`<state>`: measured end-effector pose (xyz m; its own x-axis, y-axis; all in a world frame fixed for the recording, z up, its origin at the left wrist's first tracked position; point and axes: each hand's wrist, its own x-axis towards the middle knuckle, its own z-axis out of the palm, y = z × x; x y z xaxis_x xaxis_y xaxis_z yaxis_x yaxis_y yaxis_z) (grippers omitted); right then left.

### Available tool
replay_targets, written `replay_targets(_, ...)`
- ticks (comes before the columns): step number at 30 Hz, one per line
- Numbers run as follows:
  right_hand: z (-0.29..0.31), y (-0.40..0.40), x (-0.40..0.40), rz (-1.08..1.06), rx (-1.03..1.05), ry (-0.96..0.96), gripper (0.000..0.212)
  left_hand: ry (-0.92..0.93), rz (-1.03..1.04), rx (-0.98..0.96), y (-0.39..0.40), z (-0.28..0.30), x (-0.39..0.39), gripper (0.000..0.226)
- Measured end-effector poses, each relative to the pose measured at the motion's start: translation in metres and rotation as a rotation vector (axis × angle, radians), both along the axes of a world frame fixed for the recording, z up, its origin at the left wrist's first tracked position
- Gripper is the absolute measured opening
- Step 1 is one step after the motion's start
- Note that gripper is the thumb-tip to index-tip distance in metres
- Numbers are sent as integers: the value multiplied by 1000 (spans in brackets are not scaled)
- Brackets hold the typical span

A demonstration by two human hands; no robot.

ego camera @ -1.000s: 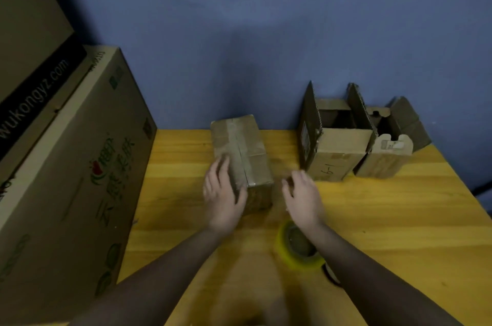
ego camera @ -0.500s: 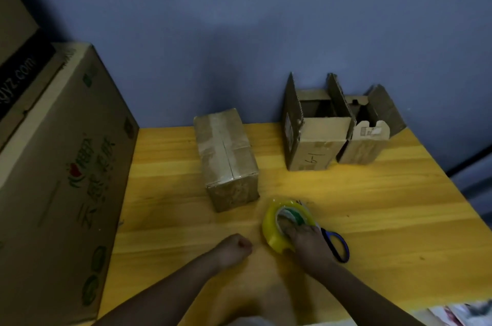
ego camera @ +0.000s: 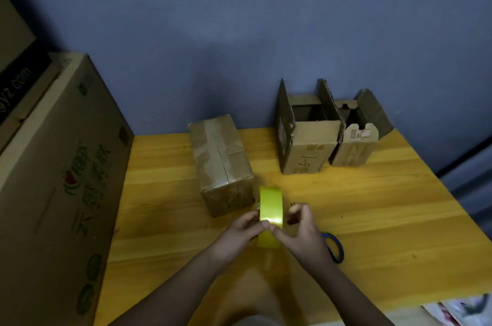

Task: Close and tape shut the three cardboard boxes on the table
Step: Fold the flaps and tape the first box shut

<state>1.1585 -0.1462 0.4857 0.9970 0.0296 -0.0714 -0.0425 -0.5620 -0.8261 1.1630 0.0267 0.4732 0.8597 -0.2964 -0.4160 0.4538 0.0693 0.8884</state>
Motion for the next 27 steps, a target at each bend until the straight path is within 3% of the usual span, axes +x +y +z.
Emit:
replay_targets(2,4,-6,6,78,-34,-71,86,-20,-5,-4,2,4,0,36)
replay_targets(4,13,-9,11,224,-99,-92,94,-40,-44,21,4,11,0,30)
replay_targets(7,21,-9,14,309,-151,-163,83,-72,-72,28,7,18,0,30)
replay_targets(10,24,-9,12,258,-45,-210,74,-107,-93,39,10,25,1,29)
replay_targets(15,35,-7,13,129,112,-265,40,-168,-106,58,12,32,1,32)
replay_targets(20,50,-4,17,173,2,-397,29,-249,-109,61,9,38,-3,26)
replay_targets(27,59,9,19,138,59,-465,19,-315,-66,-2,-1,59,-1,35)
